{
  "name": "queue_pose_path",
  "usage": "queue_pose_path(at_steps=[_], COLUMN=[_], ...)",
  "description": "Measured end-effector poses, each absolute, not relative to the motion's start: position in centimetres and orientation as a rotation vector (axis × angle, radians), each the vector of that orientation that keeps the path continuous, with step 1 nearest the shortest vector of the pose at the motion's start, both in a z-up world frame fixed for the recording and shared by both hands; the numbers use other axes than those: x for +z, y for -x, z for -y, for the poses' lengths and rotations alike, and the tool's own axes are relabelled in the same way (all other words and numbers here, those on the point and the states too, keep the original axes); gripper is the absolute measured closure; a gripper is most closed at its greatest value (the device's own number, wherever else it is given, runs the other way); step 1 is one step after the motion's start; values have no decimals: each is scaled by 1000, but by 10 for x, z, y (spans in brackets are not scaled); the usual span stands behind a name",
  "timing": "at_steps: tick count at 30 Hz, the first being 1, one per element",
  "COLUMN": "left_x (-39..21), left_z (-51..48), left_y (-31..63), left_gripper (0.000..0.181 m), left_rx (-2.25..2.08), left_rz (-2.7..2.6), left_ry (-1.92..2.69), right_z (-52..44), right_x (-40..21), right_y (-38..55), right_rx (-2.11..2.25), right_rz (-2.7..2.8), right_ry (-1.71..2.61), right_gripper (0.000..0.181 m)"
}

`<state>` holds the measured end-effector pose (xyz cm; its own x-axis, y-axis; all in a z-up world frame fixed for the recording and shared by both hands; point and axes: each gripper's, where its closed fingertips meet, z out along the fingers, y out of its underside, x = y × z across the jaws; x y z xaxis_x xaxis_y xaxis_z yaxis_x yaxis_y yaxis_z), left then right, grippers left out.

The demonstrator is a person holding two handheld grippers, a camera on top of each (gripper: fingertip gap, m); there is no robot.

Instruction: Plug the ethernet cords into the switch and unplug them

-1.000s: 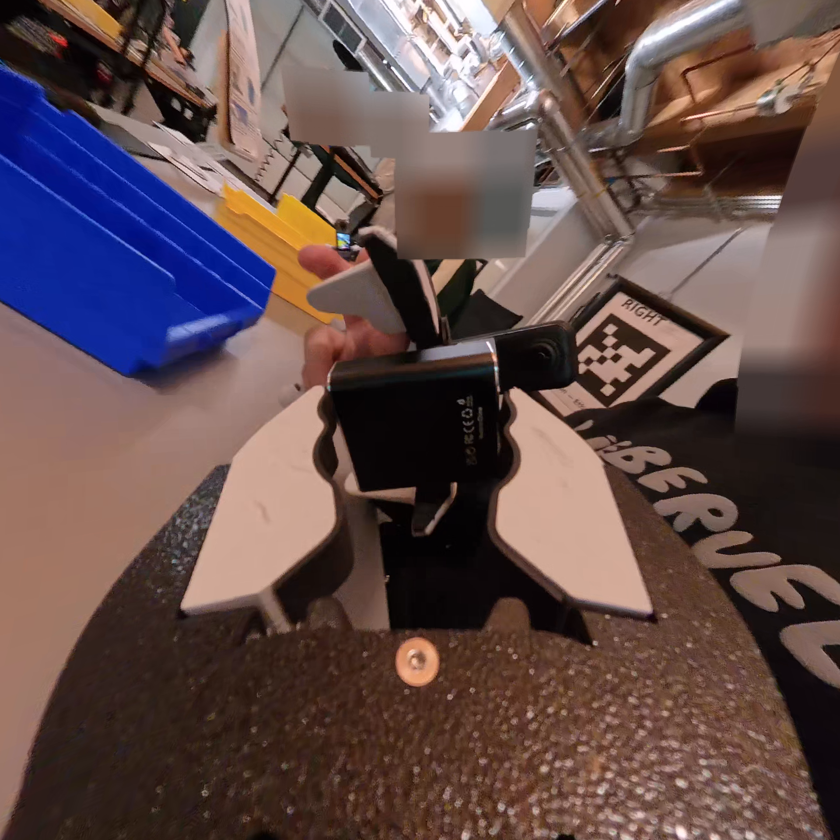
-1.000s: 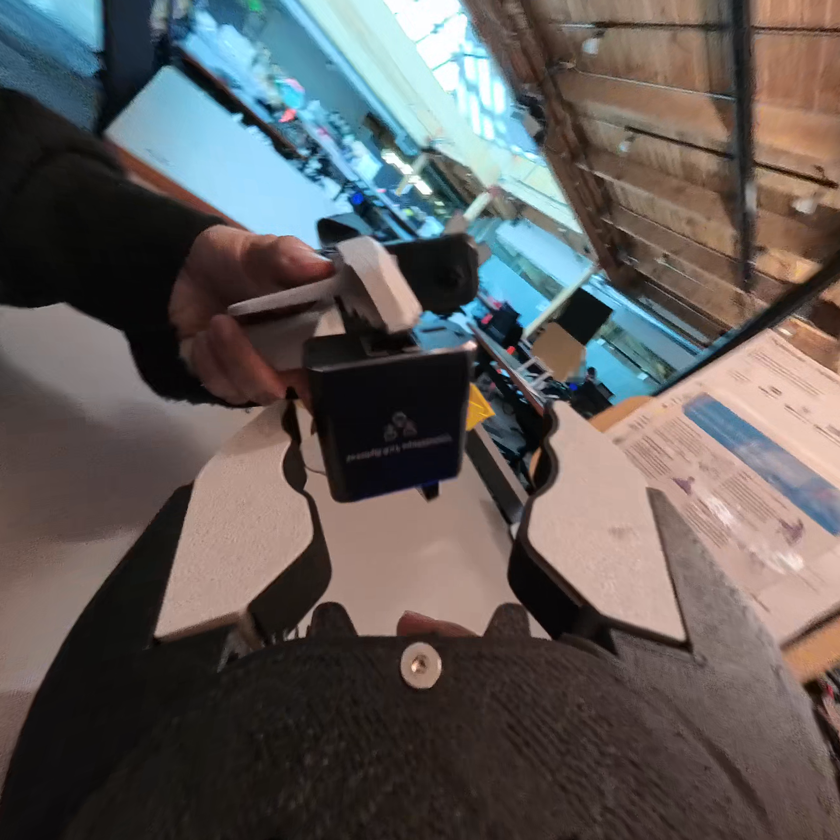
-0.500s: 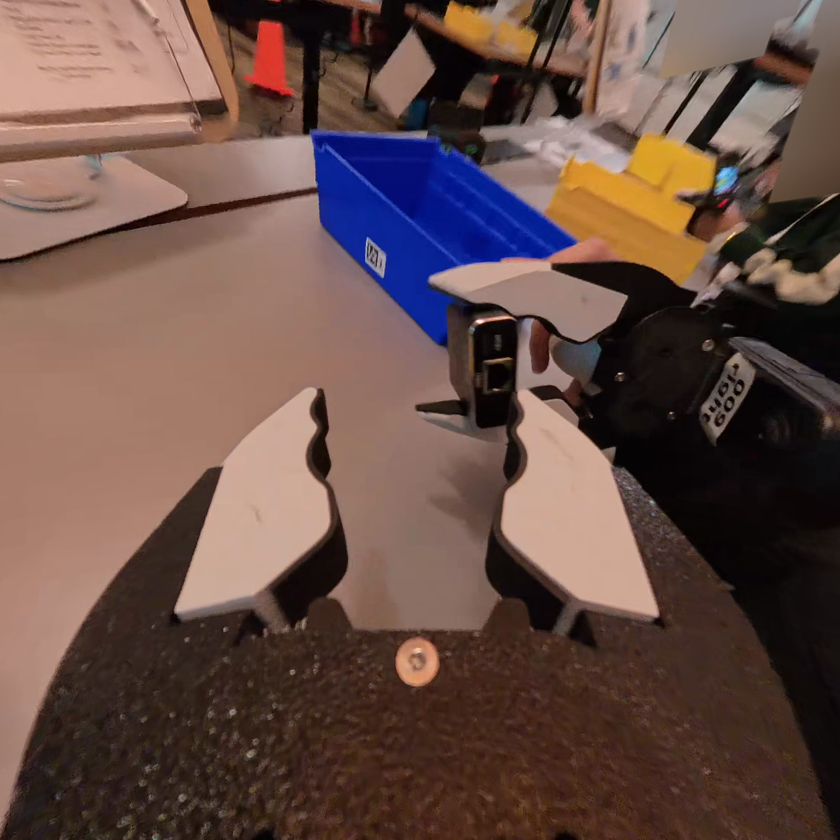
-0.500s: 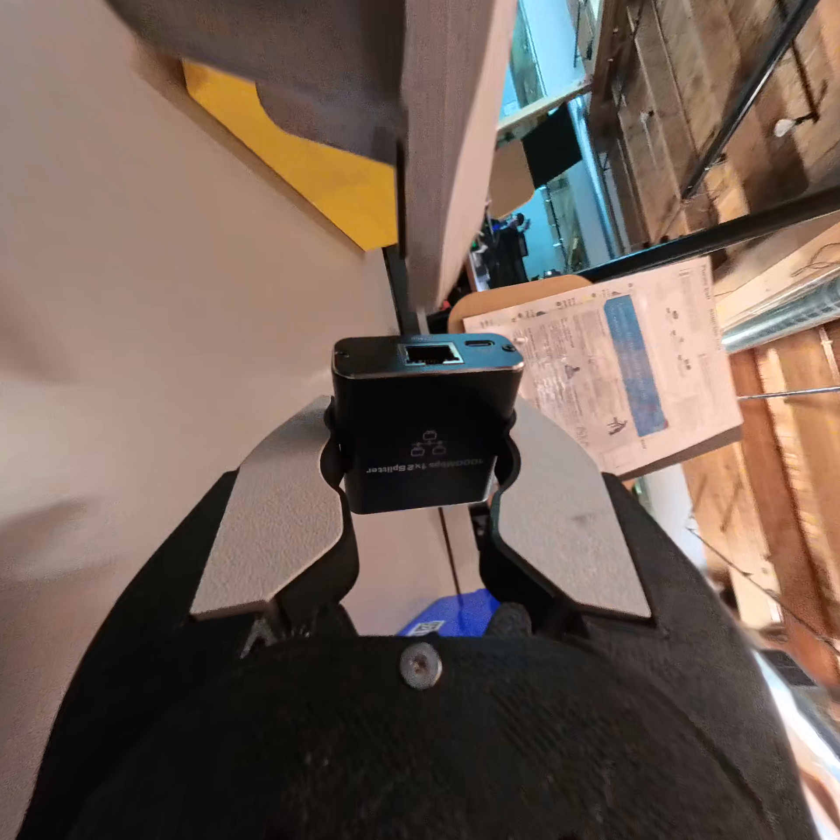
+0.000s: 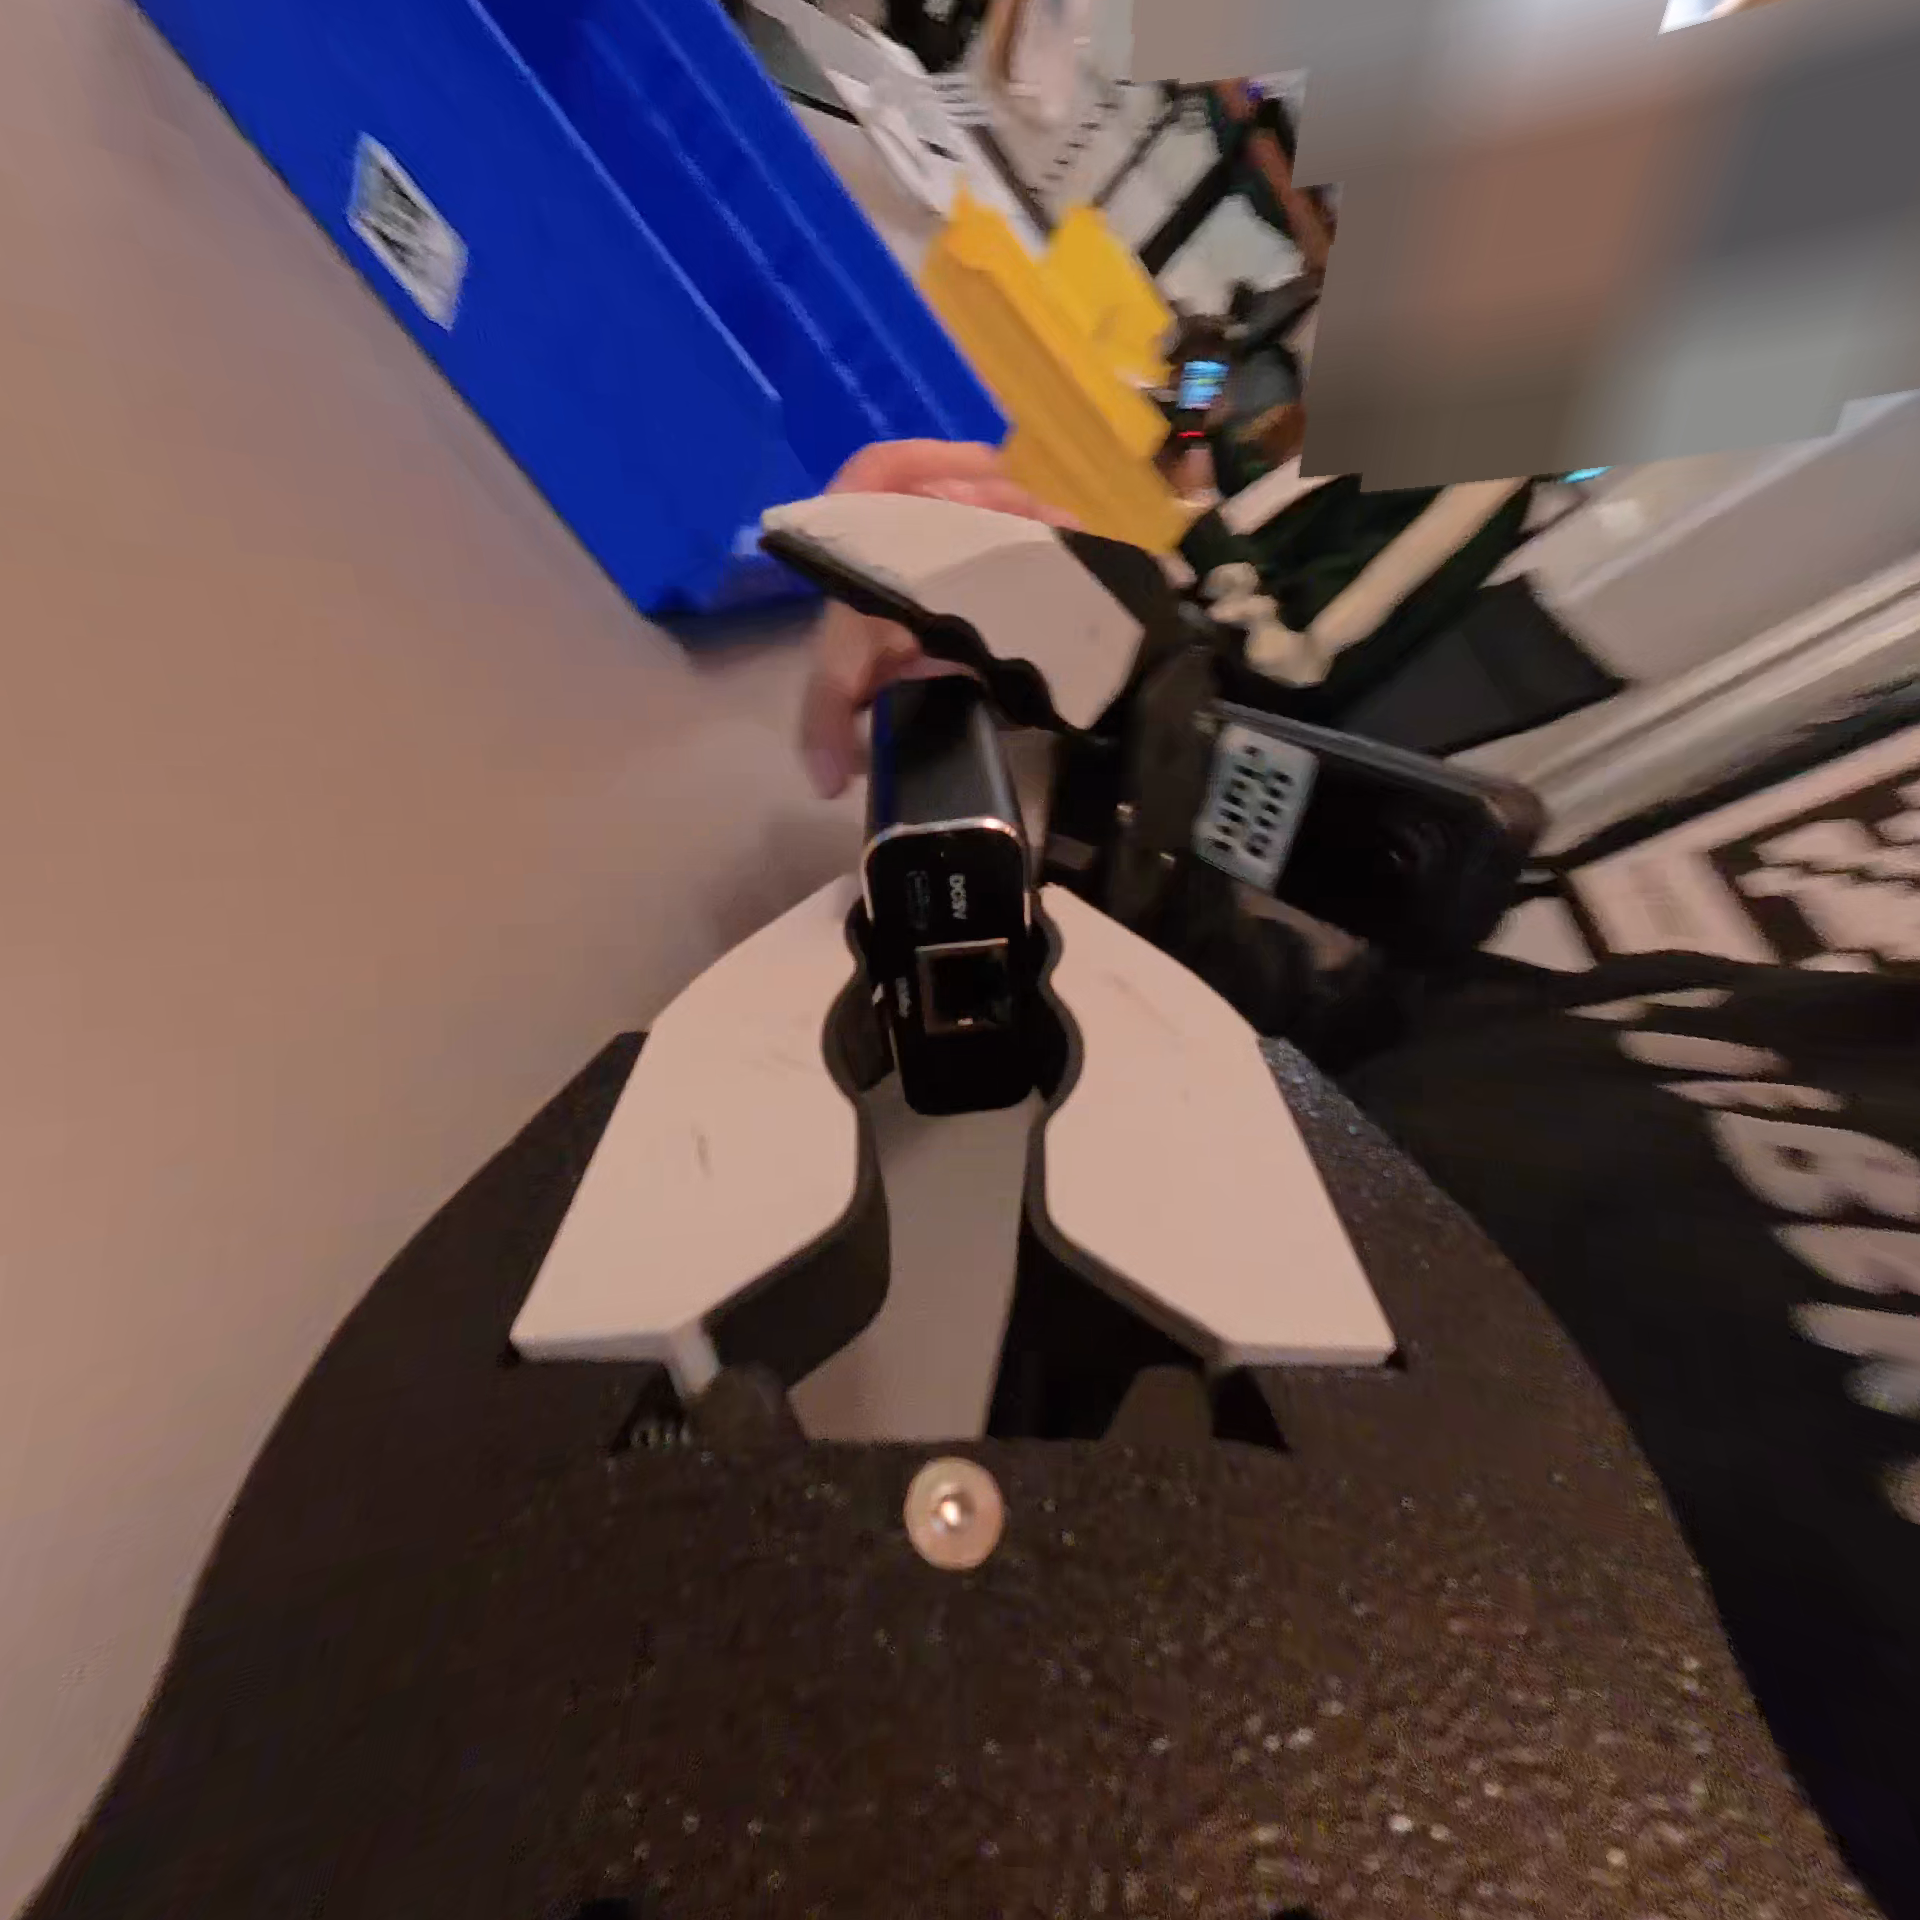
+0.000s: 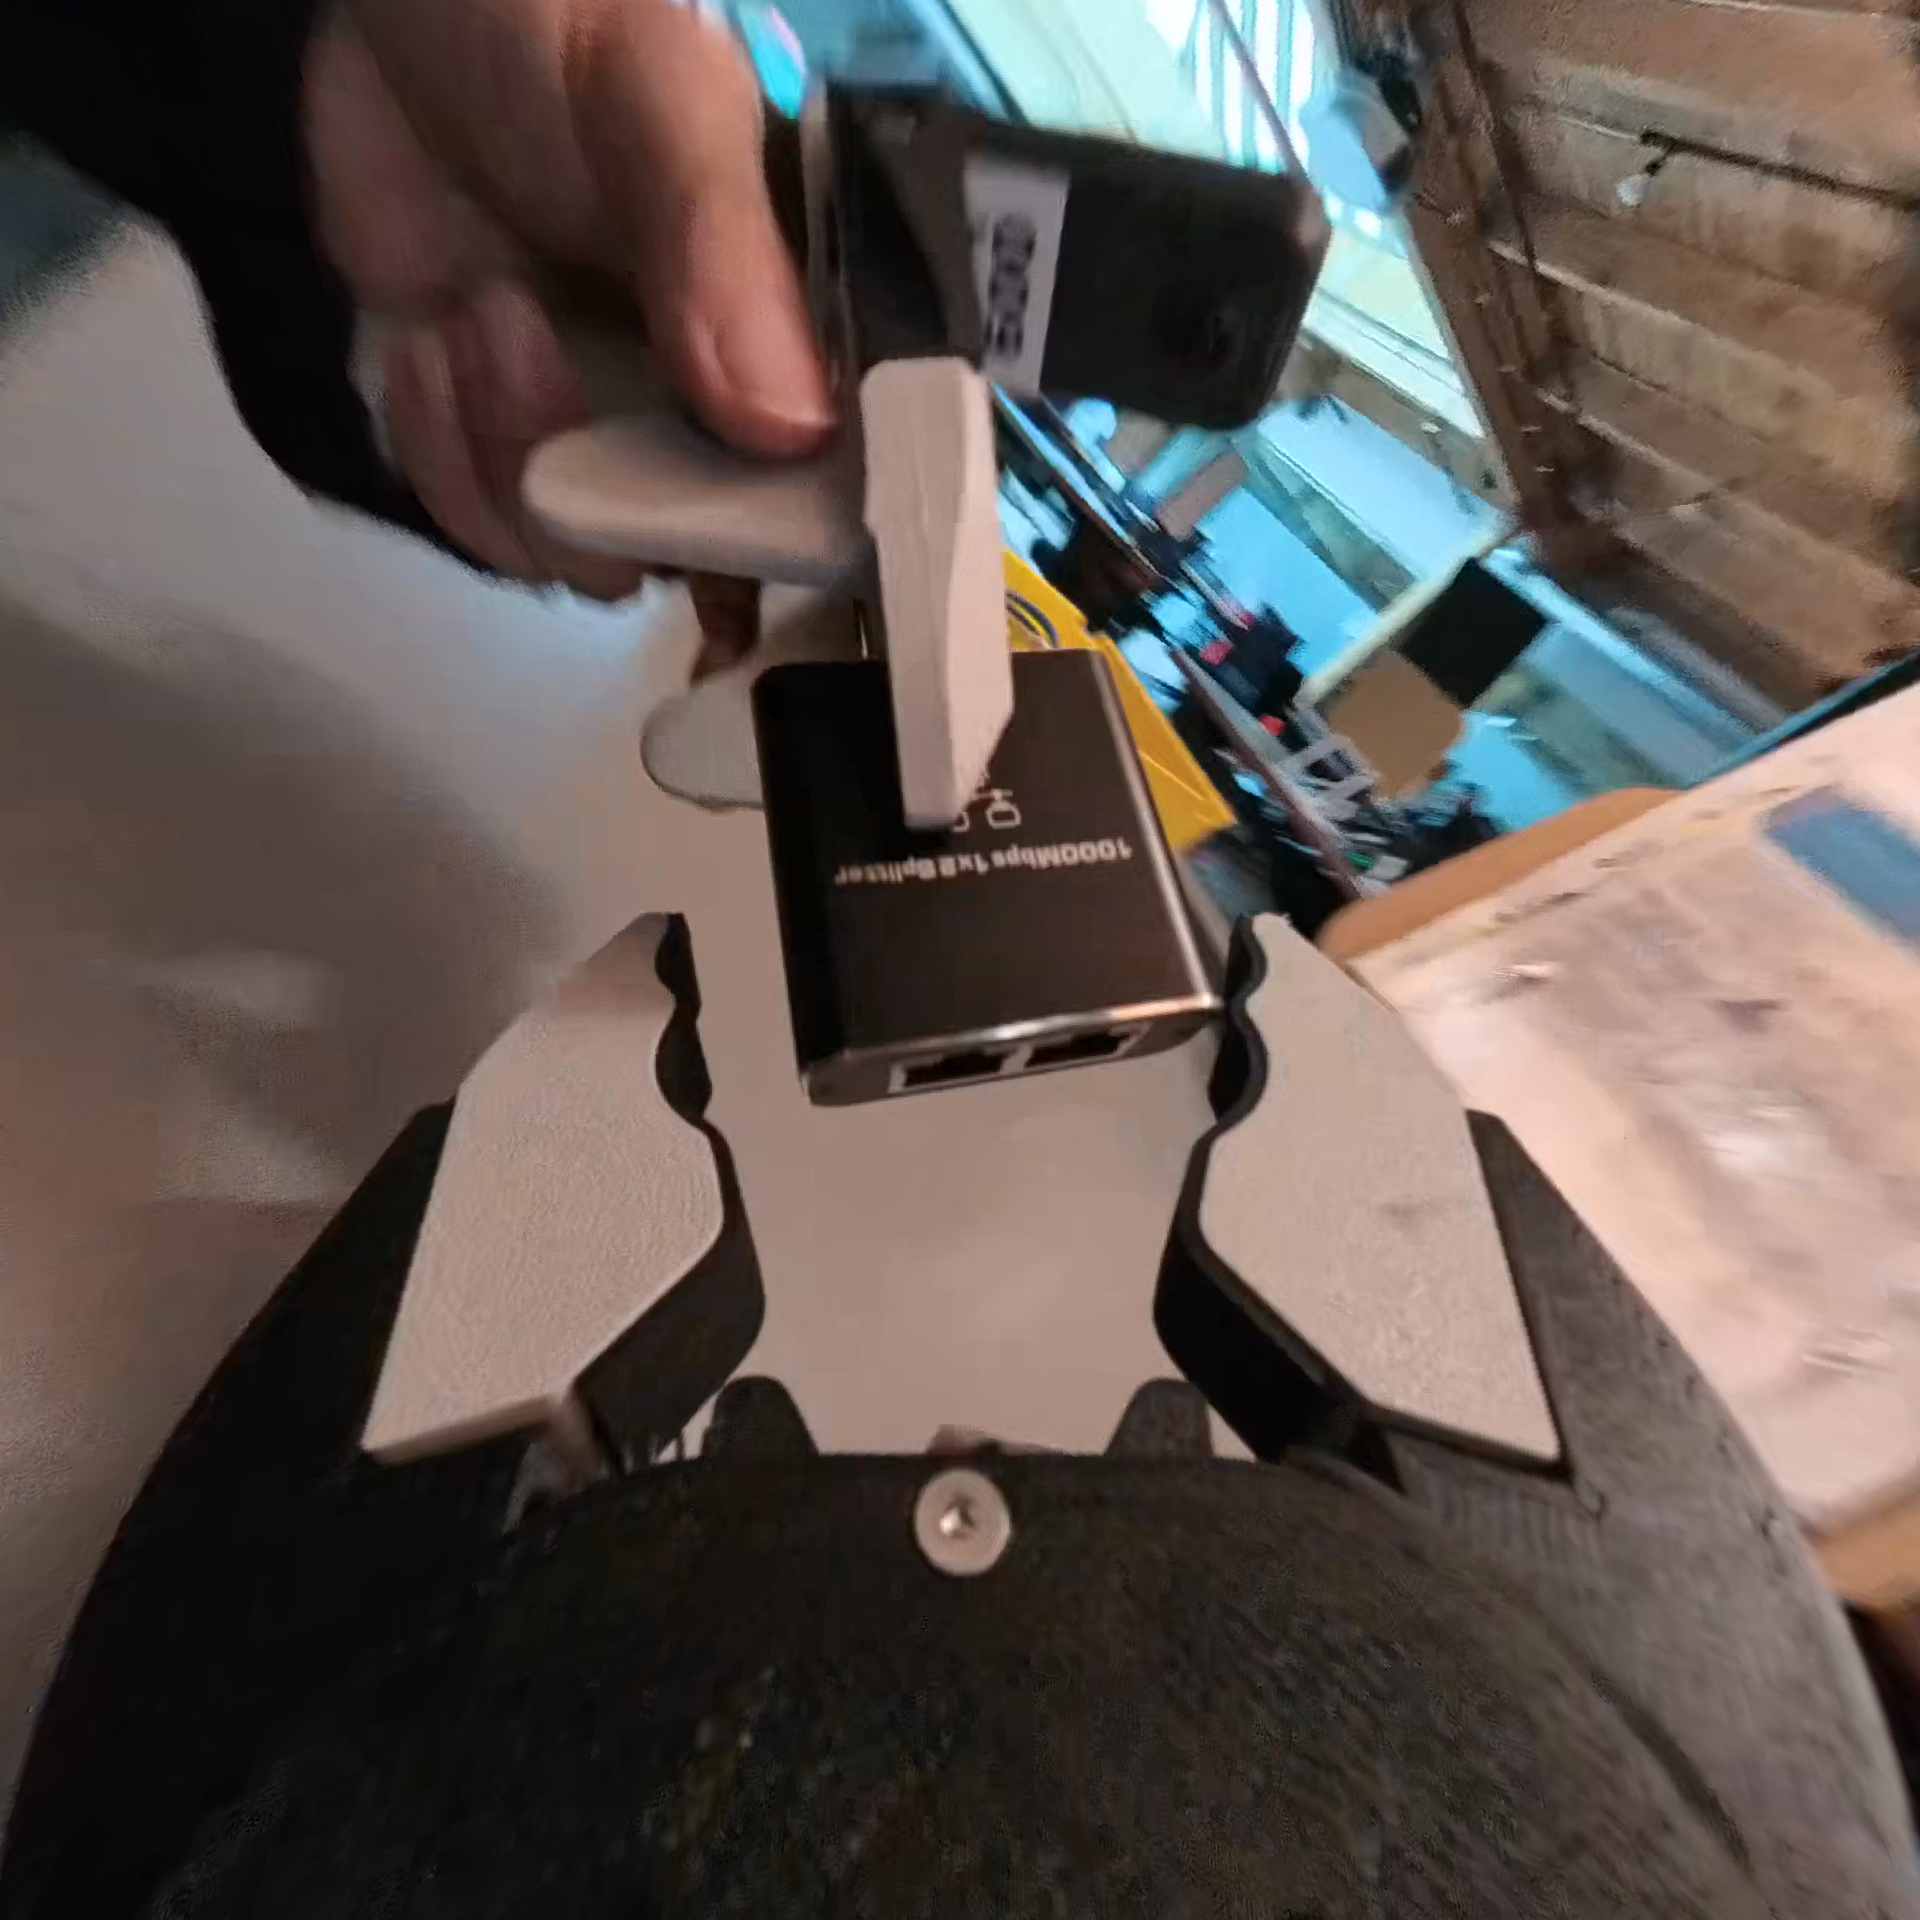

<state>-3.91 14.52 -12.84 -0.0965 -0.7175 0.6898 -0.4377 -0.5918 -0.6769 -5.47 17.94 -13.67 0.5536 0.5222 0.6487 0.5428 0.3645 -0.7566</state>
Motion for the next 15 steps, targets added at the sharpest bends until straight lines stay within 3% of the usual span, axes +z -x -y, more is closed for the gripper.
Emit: queue_pose_path(at_steps=[6,15], left_x=[-117,-128], left_z=[-129,-124], left_y=[48,42], left_gripper=[157,157], left_rx=[-2112,-2190], left_rz=[-1270,-1175], left_ry=[1962,2074], right_z=[-162,-149], right_x=[-130,-125], right_y=[66,75], right_rx=[379,555], right_rz=[965,920], right_ry=[1204,1178], right_gripper=[84,98])
